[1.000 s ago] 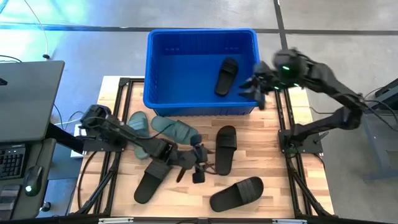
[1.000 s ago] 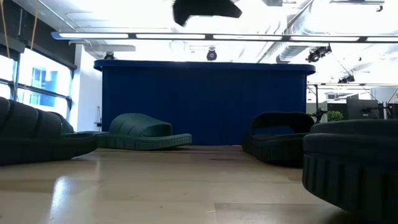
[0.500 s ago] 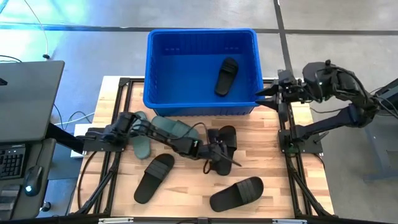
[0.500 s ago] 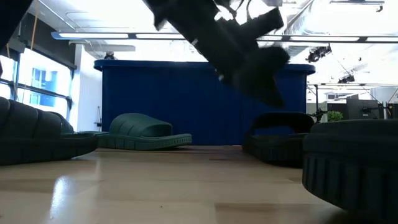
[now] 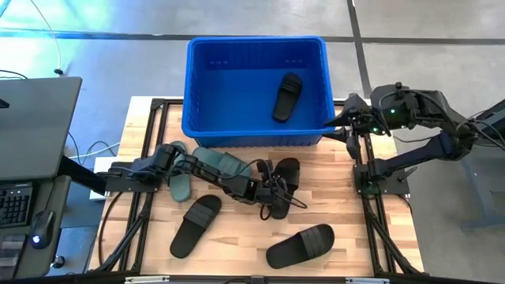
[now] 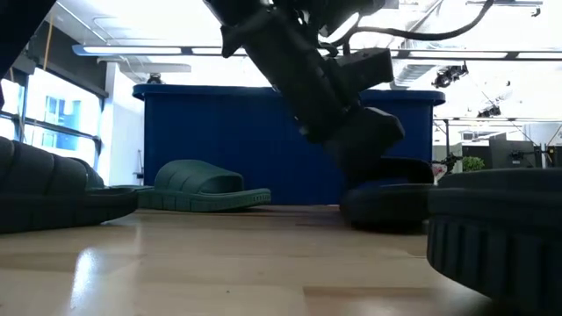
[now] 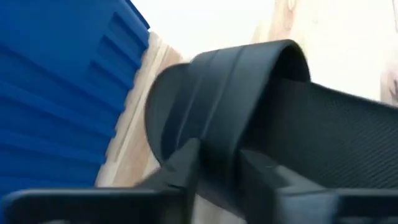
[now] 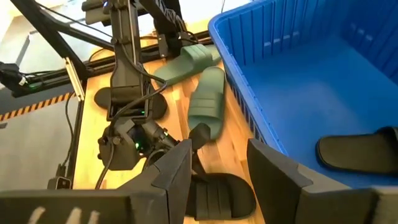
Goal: Pick and place slides into bin
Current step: Put the black slide into the blue bin
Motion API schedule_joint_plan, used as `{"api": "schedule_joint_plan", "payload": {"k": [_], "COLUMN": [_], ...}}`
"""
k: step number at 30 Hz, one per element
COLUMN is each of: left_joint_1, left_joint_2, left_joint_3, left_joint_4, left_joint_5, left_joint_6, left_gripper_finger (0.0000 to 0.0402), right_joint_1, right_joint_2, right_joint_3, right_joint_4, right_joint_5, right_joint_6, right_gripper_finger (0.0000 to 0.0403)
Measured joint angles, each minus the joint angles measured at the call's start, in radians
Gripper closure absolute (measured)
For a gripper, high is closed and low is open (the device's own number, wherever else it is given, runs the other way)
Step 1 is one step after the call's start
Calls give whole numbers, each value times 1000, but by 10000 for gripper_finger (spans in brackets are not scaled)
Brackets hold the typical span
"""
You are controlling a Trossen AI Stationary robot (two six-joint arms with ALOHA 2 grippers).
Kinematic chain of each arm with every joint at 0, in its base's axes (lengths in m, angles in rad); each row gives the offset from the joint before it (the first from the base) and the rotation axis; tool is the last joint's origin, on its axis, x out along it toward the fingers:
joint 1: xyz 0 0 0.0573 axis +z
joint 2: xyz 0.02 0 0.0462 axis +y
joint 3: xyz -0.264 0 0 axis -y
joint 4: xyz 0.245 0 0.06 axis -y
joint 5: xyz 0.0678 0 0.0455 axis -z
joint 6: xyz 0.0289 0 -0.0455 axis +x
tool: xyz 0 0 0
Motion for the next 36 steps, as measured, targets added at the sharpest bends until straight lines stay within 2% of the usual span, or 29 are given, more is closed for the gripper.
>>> {"api": "schedule_joint_plan", "payload": {"k": [2, 7, 10, 12, 16, 22, 24, 26, 30, 36], "left_joint_1": [0, -6, -32, -56, -107, -150, -144, -117, -19, 199], "left_joint_2": [0, 0, 0, 1, 1, -2, -71, -122, -186, -197], "left_joint_3": [0, 52, 139, 227, 457, 821, 769, 735, 737, 739], "left_joint_4": [7, -42, -138, -241, -486, -865, -823, -844, -904, -905], "left_joint_5": [44, 152, 207, 209, 133, -122, -208, -252, -263, -228], "left_joint_6": [-13, -96, -128, -130, -103, -107, -96, -111, -146, -5], "left_gripper_finger": [385, 395, 396, 398, 399, 400, 400, 400, 401, 401], "right_joint_1": [0, 0, 0, 0, 0, 1, 8, 21, 69, 140], "right_joint_2": [2, 1, 2, 1, 1, -7, -16, -24, -37, -26], "right_joint_3": [0, 0, 0, 0, 0, 0, 0, 0, 0, 0], "right_joint_4": [0, 0, -8, -23, -61, -126, -147, -159, -169, -181], "right_joint_5": [0, 0, 0, -1, -1, -15, -13, 3, 48, 183], "right_joint_6": [-5, -19, -19, -18, -15, 84, 115, 148, 184, 210], "right_gripper_finger": [258, 256, 258, 258, 256, 258, 258, 257, 258, 260]}}
